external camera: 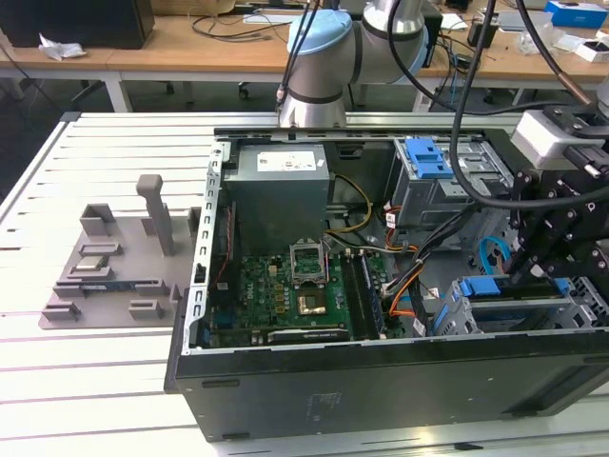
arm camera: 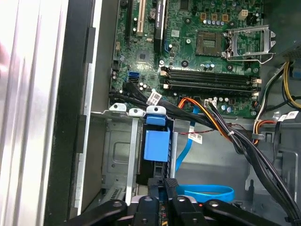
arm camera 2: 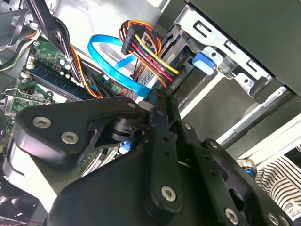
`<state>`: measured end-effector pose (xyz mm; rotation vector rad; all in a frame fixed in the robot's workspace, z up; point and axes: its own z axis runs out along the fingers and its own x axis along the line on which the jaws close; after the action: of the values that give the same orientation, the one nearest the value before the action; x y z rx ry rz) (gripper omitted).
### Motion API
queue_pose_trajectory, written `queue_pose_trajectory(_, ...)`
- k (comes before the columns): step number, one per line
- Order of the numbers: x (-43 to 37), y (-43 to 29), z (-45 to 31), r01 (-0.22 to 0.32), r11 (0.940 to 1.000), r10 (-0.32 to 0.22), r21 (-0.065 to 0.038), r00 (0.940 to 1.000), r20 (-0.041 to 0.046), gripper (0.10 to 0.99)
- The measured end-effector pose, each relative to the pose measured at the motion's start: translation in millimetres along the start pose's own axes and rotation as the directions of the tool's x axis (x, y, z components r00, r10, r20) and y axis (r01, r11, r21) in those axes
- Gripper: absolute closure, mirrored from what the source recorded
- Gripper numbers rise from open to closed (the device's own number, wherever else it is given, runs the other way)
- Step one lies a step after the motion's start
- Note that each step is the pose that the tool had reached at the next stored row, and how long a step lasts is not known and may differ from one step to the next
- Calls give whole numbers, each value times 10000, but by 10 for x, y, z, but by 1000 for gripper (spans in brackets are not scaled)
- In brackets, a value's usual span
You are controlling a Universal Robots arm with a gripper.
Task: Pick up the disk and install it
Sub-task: 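Insert the second disk wire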
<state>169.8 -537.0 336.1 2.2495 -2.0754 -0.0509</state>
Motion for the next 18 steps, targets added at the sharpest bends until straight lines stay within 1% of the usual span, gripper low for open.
queue_pose_trajectory(1,0,1,0,-1,10000,1,-1,10000,-1,851)
queue_pose_trajectory(2,0,1,-4,-1,10000,1,-1,10000,-6,851)
queue_pose_trajectory(3,2,4,-32,-2,10000,2,-1,10000,1,851)
queue_pose_trajectory(5,1,11,-117,-3,10000,3,-1,10000,-7,851)
queue_pose_trajectory(7,2,16,-177,-4,10000,4,0,10000,-6,851)
queue_pose_trajectory(8,1,18,-202,-3,10000,3,-1,10000,-7,867)
queue_pose_trajectory(9,2,20,-234,-3,10000,3,0,10000,-9,933)
queue_pose_trajectory(10,3,23,-264,-3,10000,3,0,10000,-7,980)
queue_pose_trajectory(12,5,28,-331,-3,10000,3,1,10000,-9,980)
queue_pose_trajectory(15,11,45,-526,-3,10000,3,1,10000,-7,980)
queue_pose_trajectory(18,13,50,-591,-3,10000,3,1,10000,-6,980)
